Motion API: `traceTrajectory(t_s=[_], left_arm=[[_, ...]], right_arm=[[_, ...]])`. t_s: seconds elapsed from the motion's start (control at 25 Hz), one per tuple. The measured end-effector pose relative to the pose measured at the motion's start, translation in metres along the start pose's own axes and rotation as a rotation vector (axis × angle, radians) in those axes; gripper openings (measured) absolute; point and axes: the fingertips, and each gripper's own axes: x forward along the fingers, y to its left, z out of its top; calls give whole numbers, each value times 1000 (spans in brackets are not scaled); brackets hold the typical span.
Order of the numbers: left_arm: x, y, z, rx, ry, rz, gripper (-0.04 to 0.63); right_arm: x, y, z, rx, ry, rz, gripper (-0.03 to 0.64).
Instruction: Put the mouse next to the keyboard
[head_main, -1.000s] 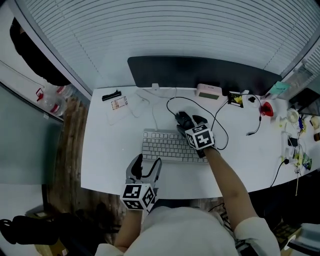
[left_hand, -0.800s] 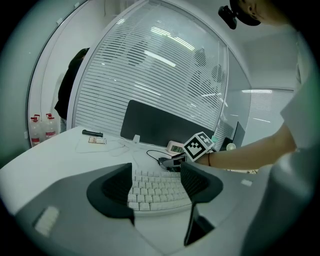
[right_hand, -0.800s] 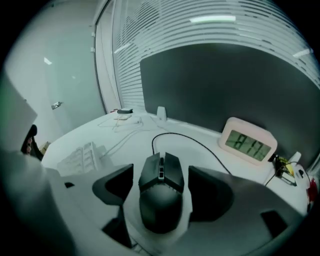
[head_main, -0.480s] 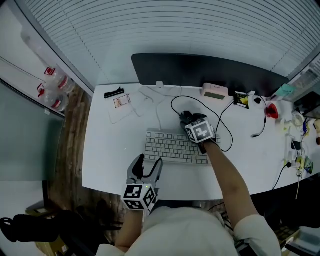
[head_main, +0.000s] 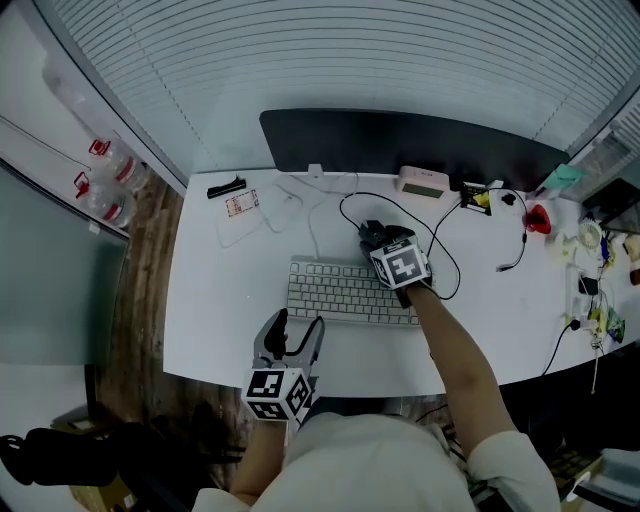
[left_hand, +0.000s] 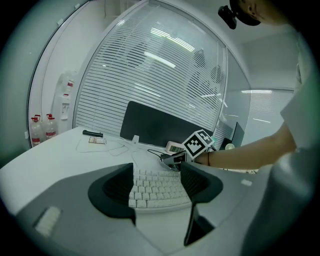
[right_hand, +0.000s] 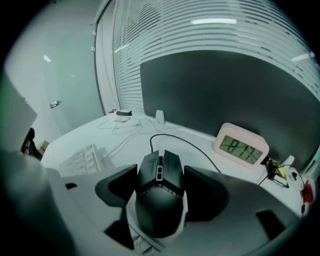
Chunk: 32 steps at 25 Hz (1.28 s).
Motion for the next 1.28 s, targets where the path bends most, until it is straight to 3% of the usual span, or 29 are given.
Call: traceTrajectory(t_s=[0.36, 1.28], left_arm=[[-1, -23, -3, 17, 1, -40, 299], [-5, -90, -19, 47, 30, -149, 299]], right_arm=[[-47, -28, -3, 40, -62, -69, 295], [-148, -100, -109, 210, -34, -266, 295]])
